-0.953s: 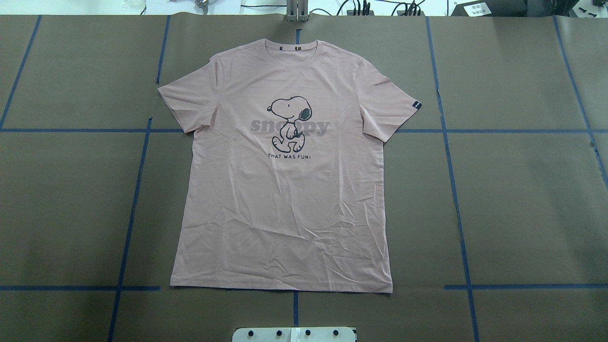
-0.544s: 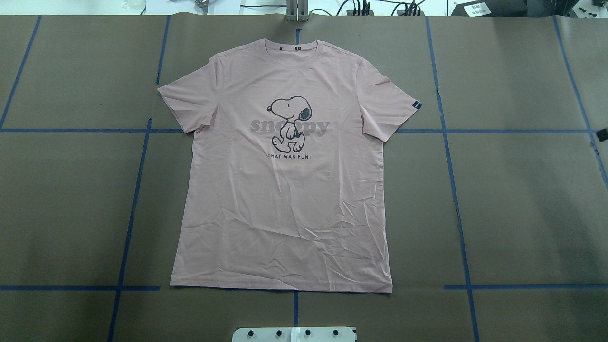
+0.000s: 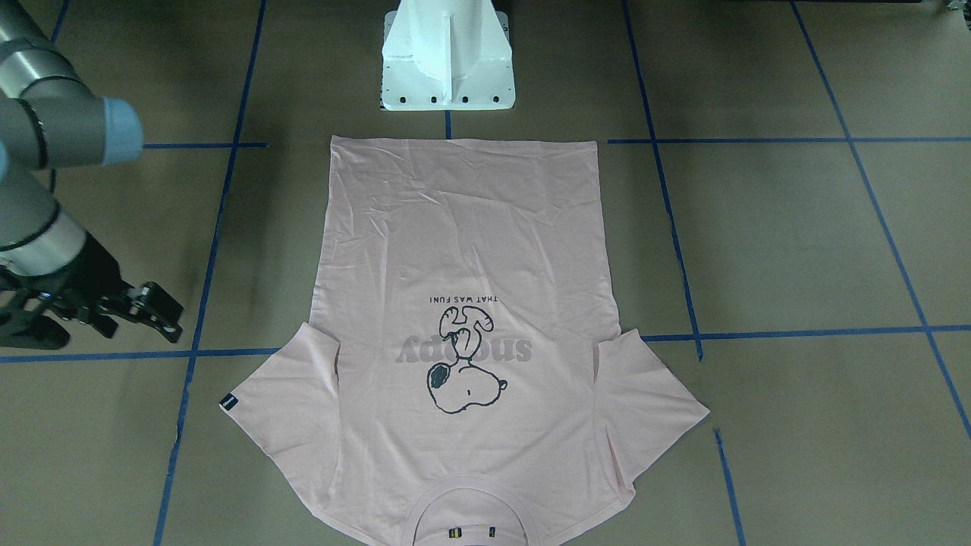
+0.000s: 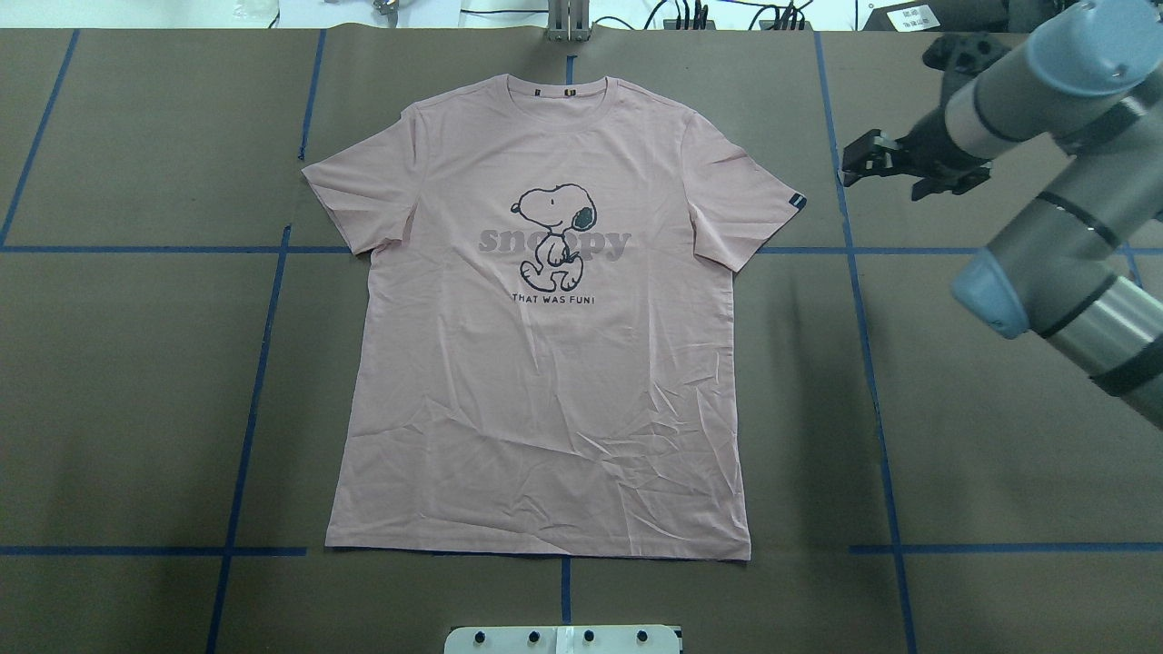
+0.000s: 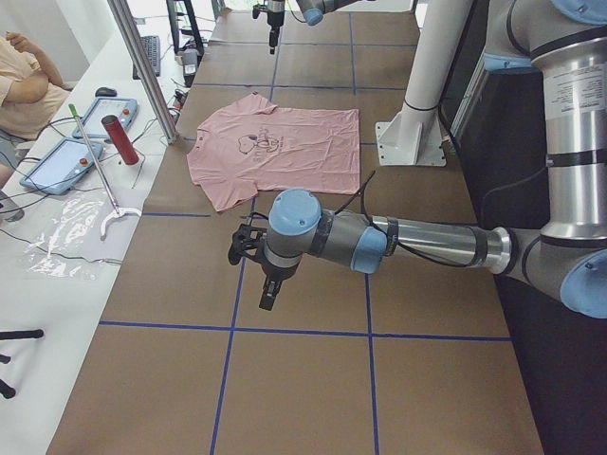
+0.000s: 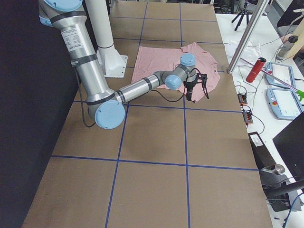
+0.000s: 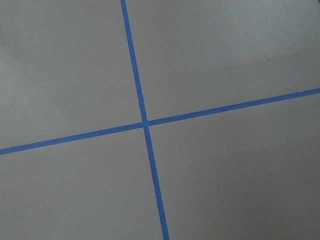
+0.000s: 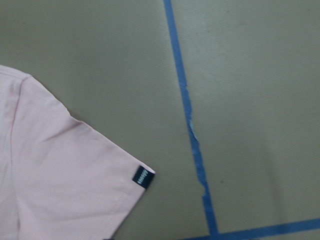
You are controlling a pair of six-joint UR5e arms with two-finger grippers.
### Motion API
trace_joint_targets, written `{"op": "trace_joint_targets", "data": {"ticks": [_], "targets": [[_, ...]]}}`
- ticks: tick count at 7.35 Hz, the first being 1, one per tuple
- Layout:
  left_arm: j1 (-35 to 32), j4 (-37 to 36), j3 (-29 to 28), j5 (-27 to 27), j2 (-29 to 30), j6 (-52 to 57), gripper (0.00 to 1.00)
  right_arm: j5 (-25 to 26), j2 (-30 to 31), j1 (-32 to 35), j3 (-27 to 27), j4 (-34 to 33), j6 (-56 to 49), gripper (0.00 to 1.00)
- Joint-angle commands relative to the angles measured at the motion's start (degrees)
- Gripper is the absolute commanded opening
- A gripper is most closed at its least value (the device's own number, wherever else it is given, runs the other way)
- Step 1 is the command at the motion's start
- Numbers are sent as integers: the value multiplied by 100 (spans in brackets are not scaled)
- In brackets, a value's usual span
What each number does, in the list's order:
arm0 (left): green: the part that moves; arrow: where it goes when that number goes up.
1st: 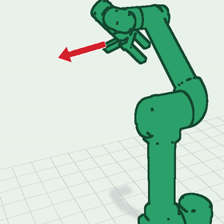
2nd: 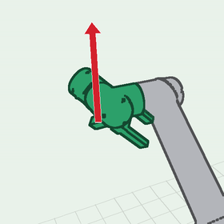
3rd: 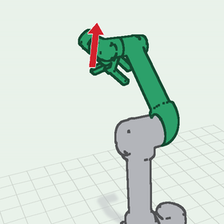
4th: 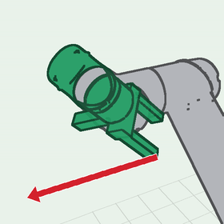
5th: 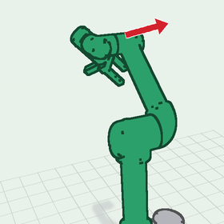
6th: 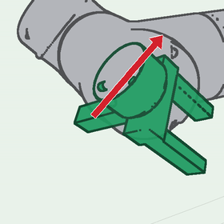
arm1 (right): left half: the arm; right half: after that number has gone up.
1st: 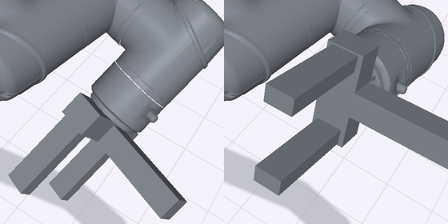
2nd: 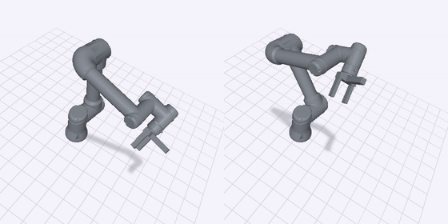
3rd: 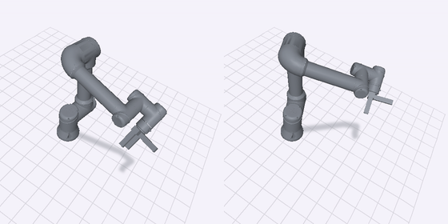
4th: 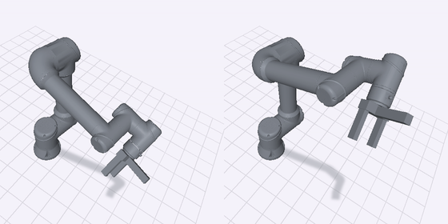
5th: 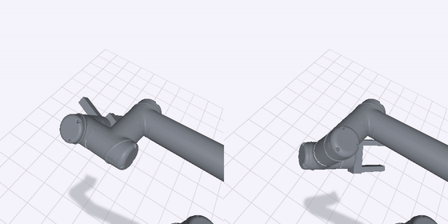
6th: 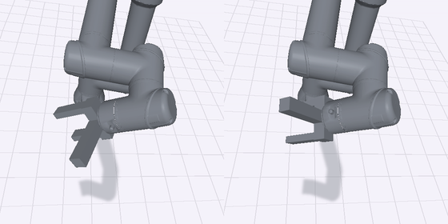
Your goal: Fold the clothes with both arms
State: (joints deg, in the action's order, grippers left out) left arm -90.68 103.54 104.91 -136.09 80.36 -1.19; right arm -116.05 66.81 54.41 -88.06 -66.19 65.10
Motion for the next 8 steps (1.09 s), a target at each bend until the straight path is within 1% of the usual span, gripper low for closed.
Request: {"op": "trace_joint_targets", "data": {"ticks": [1, 2, 3, 5, 6, 7, 8], "targets": [[6, 35, -23, -206, -3, -12, 100, 372, -475, -282, 1034, 774, 538, 79], [6, 43, -14, -399, -20, -13, 100, 372, -537, -282, 1054, 740, 556, 76], [6, 52, -5, -436, -20, -13, 100, 381, -564, -317, 1141, 731, 556, 75], [6, 52, 12, -445, -20, -13, 100, 635, -652, -378, 1395, 731, 530, 74], [6, 52, 4, -436, -20, -13, 100, 654, -747, -378, 1501, 731, 530, 71], [6, 52, 30, -445, -20, -13, 100, 706, -853, -448, 1667, 722, 530, 70], [6, 52, 39, -445, -20, -13, 100, 898, -967, -510, 1826, 731, 530, 70]]}}
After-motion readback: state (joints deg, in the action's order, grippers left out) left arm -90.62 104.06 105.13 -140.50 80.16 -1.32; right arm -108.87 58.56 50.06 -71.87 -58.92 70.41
